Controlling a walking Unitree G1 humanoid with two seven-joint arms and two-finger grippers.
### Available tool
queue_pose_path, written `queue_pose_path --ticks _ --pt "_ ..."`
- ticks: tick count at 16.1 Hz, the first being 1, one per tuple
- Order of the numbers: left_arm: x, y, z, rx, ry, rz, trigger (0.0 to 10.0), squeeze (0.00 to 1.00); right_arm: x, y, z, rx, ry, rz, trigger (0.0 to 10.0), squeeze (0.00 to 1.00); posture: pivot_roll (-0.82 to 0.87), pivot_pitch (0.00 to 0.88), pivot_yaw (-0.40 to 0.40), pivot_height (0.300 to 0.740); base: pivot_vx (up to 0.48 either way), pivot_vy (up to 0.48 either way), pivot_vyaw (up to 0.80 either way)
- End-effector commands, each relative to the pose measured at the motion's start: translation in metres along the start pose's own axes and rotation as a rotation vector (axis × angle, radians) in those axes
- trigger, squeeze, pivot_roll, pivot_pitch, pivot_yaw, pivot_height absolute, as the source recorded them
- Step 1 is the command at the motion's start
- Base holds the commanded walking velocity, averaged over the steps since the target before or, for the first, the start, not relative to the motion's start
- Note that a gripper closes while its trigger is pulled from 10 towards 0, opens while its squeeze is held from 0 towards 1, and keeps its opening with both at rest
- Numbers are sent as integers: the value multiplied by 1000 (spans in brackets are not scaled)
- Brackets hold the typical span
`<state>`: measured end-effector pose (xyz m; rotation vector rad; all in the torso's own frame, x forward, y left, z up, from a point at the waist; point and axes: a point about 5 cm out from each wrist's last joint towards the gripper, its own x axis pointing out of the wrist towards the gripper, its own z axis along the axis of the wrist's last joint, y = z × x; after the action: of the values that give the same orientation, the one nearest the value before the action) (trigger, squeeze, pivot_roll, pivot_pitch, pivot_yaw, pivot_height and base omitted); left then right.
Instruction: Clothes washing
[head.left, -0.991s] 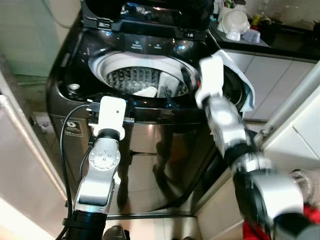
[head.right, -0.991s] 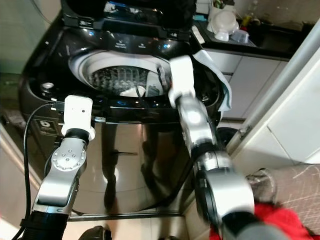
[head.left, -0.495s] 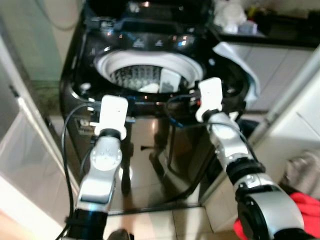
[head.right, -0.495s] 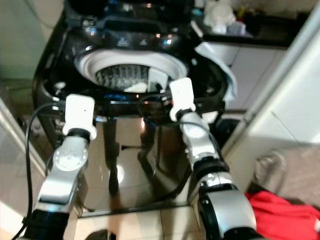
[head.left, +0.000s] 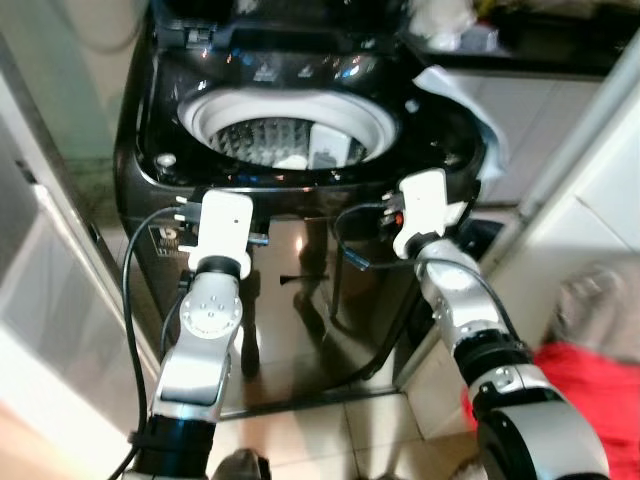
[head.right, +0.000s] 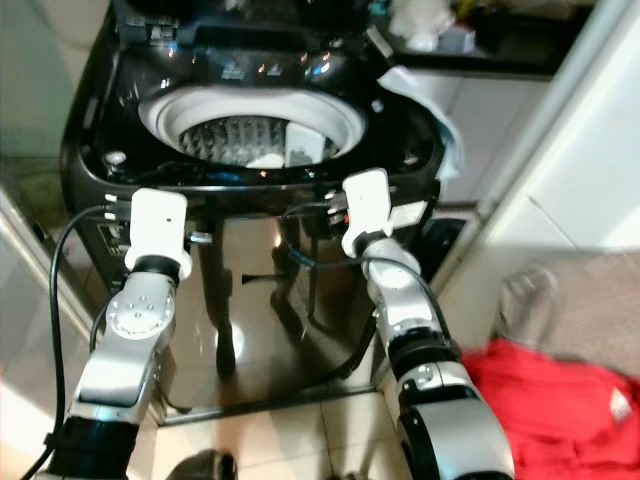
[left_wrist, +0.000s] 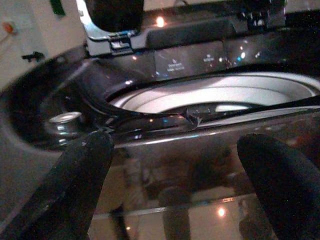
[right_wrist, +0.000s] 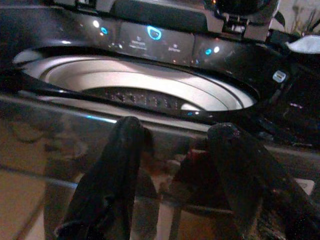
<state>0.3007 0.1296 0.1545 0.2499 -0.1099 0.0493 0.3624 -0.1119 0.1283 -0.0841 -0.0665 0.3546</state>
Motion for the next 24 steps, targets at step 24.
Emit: queue_pose_path --ticks 24 --pt "1 -9 -4 -26 -82 -303 10000 0 -39 -62 43 105 -141 -379 10000 0 -21 20 -28 740 0 0 -622"
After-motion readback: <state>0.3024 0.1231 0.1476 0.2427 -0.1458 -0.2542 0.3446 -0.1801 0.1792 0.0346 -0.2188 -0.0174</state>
